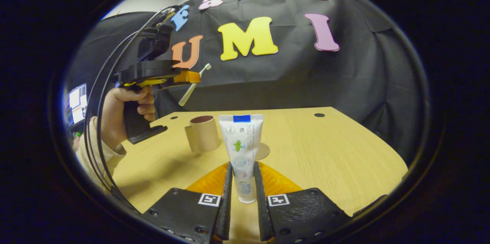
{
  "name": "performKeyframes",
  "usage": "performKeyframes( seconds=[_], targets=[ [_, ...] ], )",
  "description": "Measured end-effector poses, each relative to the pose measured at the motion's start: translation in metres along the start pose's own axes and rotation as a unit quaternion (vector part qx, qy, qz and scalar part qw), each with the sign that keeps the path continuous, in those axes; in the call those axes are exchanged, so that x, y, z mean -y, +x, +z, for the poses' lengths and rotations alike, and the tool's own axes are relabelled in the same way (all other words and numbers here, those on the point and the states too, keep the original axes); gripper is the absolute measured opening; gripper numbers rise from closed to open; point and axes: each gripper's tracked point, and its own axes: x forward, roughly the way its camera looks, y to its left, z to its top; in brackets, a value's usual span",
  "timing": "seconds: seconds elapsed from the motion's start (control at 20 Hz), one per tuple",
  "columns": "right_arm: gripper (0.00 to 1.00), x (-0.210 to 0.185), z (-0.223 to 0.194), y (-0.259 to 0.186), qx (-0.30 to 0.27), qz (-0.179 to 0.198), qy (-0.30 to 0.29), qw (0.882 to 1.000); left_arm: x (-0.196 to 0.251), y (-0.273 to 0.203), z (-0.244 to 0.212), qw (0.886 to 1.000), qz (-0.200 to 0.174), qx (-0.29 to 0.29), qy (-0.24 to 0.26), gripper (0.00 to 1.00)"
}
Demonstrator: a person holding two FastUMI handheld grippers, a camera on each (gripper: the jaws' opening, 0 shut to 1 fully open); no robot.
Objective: Put the toothbrush and toothpaste on the desktop into the cup, then pick up the cup and place it on the coaster on the desktop.
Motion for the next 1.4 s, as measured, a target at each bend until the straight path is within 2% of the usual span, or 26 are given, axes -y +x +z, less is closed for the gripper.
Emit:
performKeyframes(
  seconds=[0.25,0.4,0.45,0.8,1.15,1.2,1.25,1.3,1.35,1.4],
  targets=[
    [0.30,-0.003,0.009,-0.007,0.008,0.005,-0.006,1.000,0.003,0.011,-0.006,1.000,-0.014,0.003,-0.015,0.10],
    [0.32,-0.003,0.018,-0.016,0.018,0.006,-0.008,1.000,-0.001,0.017,-0.019,1.000,-0.015,-0.010,-0.022,0.10],
    [0.30,-0.003,0.022,-0.019,0.023,0.007,-0.008,1.000,-0.003,0.019,-0.022,0.999,-0.015,-0.011,-0.031,0.10],
    [0.30,-0.003,0.029,-0.023,0.033,0.008,-0.013,0.999,-0.009,0.030,-0.050,0.997,-0.020,-0.038,-0.060,0.13],
    [0.30,-0.003,0.029,-0.025,0.035,0.009,-0.020,0.999,-0.013,0.021,-0.056,0.998,-0.012,-0.054,-0.043,0.14],
    [0.30,-0.004,0.030,-0.026,0.036,0.010,-0.022,0.999,-0.013,0.018,-0.058,0.998,-0.006,-0.057,-0.039,0.22],
    [0.30,-0.004,0.031,-0.027,0.037,0.010,-0.023,0.999,-0.017,0.014,-0.056,0.998,0.004,-0.057,-0.031,0.24],
    [0.32,-0.004,0.032,-0.027,0.040,0.009,-0.025,0.999,-0.022,0.009,-0.057,0.998,0.016,-0.059,-0.022,0.59],
    [0.32,-0.005,0.033,-0.028,0.042,0.009,-0.026,0.999,-0.021,0.004,-0.057,0.998,0.019,-0.058,-0.012,0.79],
    [0.30,-0.006,0.035,-0.028,0.043,0.008,-0.028,0.999,-0.021,-0.002,-0.054,0.998,0.022,-0.051,-0.005,0.88]
  ],
)
